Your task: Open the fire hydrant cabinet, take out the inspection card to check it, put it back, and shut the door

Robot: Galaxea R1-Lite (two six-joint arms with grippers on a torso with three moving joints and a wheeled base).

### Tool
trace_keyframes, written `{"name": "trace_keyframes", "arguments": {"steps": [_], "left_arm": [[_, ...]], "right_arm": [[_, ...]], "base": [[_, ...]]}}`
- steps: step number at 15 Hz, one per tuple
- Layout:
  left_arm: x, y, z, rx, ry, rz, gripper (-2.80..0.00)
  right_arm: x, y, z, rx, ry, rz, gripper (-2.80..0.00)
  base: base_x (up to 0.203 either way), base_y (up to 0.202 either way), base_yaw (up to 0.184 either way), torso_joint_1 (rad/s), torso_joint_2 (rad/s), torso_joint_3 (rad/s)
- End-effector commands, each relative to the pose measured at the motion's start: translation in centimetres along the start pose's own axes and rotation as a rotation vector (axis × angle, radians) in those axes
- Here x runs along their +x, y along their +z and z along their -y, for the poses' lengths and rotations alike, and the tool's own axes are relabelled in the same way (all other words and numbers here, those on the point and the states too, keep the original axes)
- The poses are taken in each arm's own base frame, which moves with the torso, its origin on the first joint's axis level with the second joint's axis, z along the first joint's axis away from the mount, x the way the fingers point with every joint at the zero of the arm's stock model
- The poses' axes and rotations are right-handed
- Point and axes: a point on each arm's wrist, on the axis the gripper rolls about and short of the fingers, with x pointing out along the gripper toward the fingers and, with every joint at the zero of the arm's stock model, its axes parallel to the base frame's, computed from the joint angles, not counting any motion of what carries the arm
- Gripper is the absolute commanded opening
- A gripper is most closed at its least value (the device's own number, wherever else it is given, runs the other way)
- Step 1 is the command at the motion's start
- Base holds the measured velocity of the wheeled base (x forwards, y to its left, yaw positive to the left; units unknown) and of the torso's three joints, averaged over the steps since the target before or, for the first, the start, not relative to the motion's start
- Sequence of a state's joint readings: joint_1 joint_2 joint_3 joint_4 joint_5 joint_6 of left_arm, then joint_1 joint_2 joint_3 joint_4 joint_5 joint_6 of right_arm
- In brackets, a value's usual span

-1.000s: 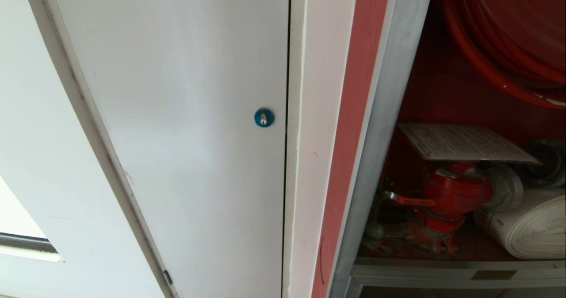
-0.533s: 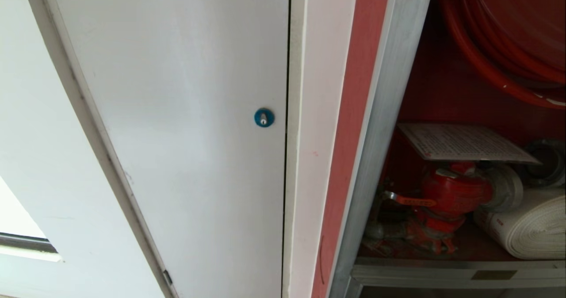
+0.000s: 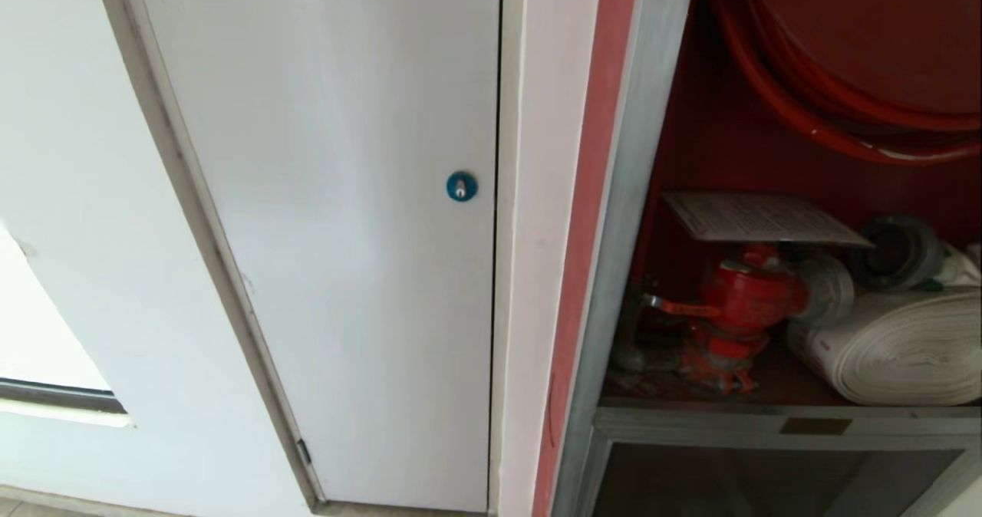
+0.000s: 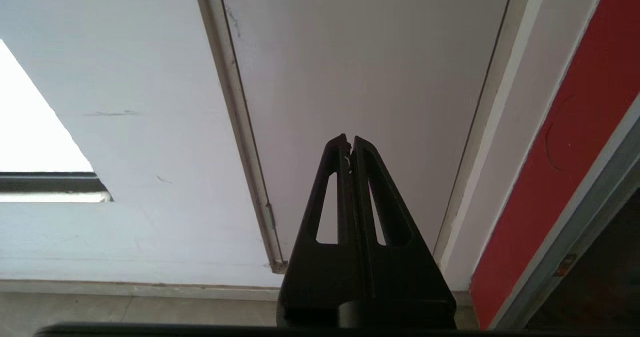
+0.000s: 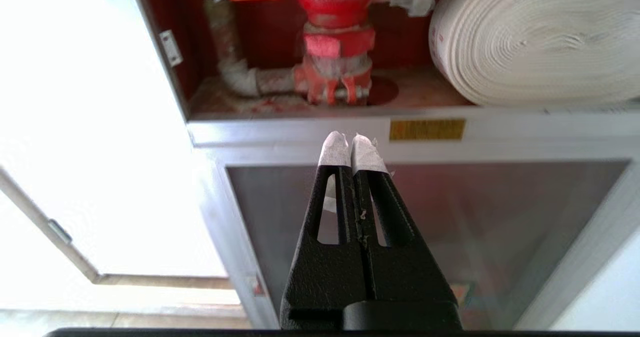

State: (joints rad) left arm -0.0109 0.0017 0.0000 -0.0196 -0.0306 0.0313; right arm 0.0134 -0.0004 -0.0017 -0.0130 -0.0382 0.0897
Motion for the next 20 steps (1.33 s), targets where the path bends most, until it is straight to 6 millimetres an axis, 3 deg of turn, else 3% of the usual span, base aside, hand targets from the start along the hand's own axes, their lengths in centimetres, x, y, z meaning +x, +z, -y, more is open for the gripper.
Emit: {"name": "trace_keyframes", "arguments": {"steps": [1,20], "left_arm": [[0.1,-0.38,0.01,-0.001,0.0,-0.013,-2.8],[0.09,-0.34,0.01,-0.001,0.0,-0.012,-2.8]], "right_arm": [[0.0,0.0,0.0,0.001,0.0,0.0,-2.8],[0.0,0.0,0.0,0.002,0.0,0.0,-2.8]], "base": [[-0.194,0.0,0.002,-0.002,0.0,0.004],[-0.197,0.0,0.001,0.001,0.0,0.002]]}}
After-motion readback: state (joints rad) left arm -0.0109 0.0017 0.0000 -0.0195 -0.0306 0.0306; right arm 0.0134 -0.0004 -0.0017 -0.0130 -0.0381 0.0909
